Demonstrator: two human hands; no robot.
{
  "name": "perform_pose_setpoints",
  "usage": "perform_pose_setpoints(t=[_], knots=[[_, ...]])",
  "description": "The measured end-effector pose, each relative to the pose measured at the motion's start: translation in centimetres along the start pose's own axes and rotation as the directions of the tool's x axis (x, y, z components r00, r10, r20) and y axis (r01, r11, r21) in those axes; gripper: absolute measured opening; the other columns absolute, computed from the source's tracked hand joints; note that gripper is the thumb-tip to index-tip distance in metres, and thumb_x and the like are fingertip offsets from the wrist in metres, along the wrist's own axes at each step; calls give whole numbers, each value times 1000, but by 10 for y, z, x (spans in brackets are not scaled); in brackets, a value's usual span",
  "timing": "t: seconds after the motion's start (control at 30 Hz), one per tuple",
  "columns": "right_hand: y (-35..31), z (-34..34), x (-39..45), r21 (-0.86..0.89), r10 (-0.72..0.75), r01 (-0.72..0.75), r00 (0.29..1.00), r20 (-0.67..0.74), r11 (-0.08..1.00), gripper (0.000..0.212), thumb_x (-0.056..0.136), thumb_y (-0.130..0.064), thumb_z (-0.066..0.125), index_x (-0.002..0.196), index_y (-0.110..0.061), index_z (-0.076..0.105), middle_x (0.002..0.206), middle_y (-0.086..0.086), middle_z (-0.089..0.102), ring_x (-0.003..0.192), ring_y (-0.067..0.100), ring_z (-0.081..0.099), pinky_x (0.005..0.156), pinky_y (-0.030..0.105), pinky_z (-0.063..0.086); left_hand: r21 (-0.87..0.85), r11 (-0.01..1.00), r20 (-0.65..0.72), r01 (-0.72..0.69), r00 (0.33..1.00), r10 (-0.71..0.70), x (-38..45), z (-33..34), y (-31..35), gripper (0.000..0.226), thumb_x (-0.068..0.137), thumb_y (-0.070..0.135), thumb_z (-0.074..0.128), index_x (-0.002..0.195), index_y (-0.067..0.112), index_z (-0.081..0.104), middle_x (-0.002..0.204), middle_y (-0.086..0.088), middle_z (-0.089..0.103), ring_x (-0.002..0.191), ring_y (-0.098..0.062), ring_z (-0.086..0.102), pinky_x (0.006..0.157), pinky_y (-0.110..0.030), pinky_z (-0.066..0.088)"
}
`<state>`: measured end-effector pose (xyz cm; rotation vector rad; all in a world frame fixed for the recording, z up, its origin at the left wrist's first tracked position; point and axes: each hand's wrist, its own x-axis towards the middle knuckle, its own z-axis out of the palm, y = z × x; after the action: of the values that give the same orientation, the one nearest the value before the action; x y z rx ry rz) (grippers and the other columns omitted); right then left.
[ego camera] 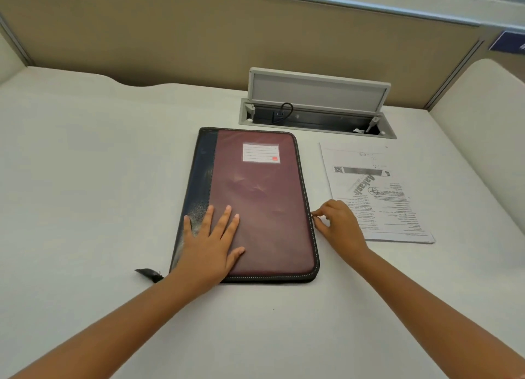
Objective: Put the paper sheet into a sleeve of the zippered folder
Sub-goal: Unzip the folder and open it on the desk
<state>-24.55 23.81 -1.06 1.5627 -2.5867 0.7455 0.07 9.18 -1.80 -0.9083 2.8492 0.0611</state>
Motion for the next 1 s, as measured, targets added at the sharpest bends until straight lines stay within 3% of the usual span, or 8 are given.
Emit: perform_pose_setpoints(t=[0.17,0.27,0.4,0.5,0.63,0.73,0.83,1.0], knots=[[-7,-6,-47,126,119,-122,992,33,985,3,77,-10,72,76,-10,69,74,-8,54,71,-1,45,64,8,34,-9,1000,-30,-8,1000,7,4,1,0,70,93,54,4,135,16,45,140,-2,47,128,-33,44,93,-68,32],[-13,-8,-75,227,193,-196,981,35,954,20,73,-7,75,65,-20,62,64,-14,48,64,-4,49,59,7,35,-20,1000,-29,-4,1000,3,8,-2,1,69,93,51,4,135,16,46,140,0,48,128,-30,46,92,-67,35],[-24,-8,-101,286,193,-184,981,-3,940,20,72,-16,70,64,-27,55,62,-13,50,64,-4,50,58,5,35,-25,1000,-35,-14,999,14,17,-7,2,68,93,49,2,135,16,46,140,2,49,127,-28,47,92,-68,34],[-26,-6,-116,290,198,-187,980,-9,939,29,70,-3,72,65,-26,57,64,-21,50,64,-4,51,59,5,36,-10,999,-64,-35,997,35,22,-4,2,66,93,49,4,136,17,43,141,3,47,129,-27,44,94,-67,33],[-27,-2,-127,294,188,-177,982,-11,939,41,73,-9,73,62,-39,48,68,-12,55,65,0,53,58,6,37,-32,996,-69,-85,994,82,25,0,3,88,78,62,-23,146,22,16,154,5,19,143,-25,14,108,-64,8],[-29,-2,-124,276,196,-185,980,-12,943,44,73,-9,73,61,-39,44,65,-12,52,67,1,52,58,7,37,-41,992,-54,-119,992,117,27,-2,0,103,58,73,-35,146,28,-4,156,8,-7,144,-23,-7,109,-60,-5],[-33,-4,-120,230,219,-216,976,10,949,31,76,-13,71,65,-31,48,67,-14,50,72,-1,52,60,8,38,-30,976,7,-214,977,214,26,-10,-5,104,53,85,-22,143,36,-12,153,7,-19,141,-23,-19,106,-63,-11],[-33,-6,-121,208,230,-232,973,36,950,16,80,-22,70,74,-25,55,73,-10,55,85,3,51,64,8,39,0,934,174,-358,920,352,18,-24,-19,108,62,87,24,142,29,-20,153,2,-26,134,-19,-32,105,-62,-16]])
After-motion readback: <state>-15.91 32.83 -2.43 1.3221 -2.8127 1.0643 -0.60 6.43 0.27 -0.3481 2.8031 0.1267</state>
